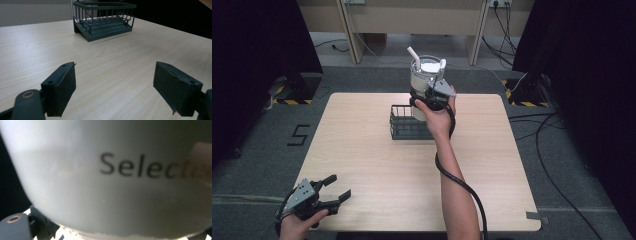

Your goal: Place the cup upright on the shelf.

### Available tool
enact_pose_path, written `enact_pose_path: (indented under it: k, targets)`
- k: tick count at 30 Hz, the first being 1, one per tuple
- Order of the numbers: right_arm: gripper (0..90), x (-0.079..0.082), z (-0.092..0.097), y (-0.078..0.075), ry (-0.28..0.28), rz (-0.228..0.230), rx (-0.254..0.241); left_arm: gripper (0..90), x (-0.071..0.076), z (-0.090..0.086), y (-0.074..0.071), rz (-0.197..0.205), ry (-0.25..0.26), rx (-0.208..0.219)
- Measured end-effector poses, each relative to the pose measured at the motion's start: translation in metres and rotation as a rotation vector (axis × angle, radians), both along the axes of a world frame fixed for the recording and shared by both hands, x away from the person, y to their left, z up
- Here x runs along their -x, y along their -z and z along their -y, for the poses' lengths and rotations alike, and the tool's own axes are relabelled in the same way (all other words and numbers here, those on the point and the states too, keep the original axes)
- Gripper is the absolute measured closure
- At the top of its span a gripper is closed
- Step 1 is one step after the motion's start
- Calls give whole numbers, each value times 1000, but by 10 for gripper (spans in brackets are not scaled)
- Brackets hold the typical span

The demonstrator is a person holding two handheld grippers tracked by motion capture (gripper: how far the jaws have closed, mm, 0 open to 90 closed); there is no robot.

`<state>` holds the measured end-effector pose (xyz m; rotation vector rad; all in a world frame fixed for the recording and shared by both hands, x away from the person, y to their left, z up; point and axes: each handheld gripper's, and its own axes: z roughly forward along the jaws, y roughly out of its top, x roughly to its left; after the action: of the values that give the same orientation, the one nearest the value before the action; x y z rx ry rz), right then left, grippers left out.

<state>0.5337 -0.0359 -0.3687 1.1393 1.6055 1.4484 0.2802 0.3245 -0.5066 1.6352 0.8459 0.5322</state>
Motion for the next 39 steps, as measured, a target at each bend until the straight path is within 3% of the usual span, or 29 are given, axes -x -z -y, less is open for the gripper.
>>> enact_pose_path:
  k: [39]
  targets:
    - [106,-22,-4,30,31,-57,29,176,-1,0,0,-1,2,2]
